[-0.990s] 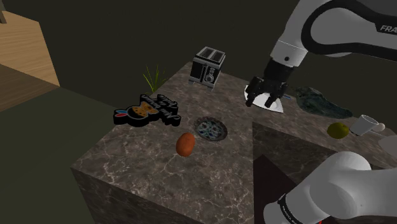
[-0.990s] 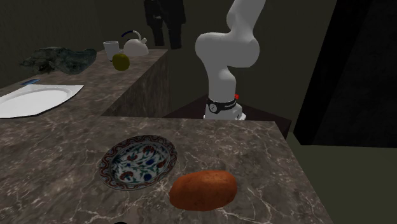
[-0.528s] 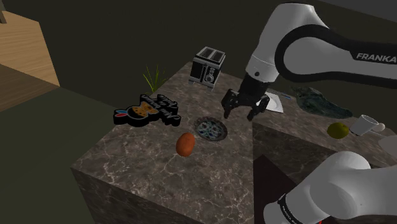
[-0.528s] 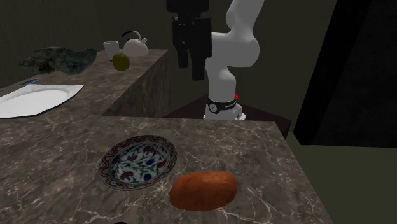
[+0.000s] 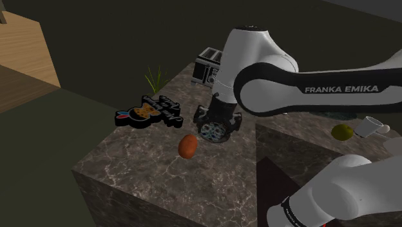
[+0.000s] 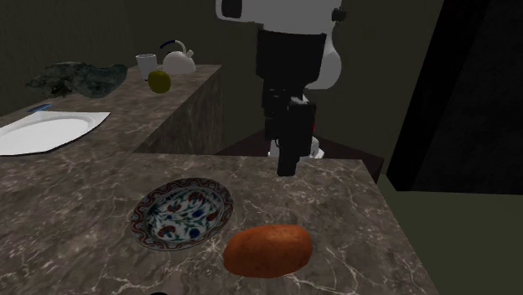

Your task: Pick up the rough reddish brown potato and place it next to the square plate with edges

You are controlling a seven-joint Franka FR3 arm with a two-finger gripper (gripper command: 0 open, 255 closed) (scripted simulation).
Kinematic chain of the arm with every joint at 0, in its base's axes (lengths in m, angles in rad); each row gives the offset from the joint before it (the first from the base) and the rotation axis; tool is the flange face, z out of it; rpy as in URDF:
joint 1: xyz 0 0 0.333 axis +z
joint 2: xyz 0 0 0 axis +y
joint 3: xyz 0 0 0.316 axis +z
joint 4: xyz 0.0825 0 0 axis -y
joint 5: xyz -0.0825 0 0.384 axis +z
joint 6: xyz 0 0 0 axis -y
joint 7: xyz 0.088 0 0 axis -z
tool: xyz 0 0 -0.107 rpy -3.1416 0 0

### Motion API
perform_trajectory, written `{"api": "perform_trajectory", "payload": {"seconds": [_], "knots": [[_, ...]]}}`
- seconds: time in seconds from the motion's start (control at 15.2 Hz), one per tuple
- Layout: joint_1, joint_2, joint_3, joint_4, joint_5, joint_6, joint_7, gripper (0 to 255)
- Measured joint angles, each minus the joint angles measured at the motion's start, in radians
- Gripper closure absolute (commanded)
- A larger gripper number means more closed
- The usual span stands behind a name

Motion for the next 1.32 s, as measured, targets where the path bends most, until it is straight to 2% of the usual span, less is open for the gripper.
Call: {"api": "perform_trajectory", "payload": {"seconds": [0.26,0.4,0.53,0.99,1.32], "knots": [[-0.072,0.155,0.145,0.067,-0.072,0.08,0.222,0],[-0.122,0.264,0.225,0.127,-0.149,0.108,0.356,0],[-0.15,0.34,0.273,0.151,-0.215,0.135,0.46,0],[-0.172,0.431,0.303,0.121,-0.3,0.225,0.543,0],[-0.173,0.439,0.305,0.113,-0.308,0.238,0.55,0]]}}
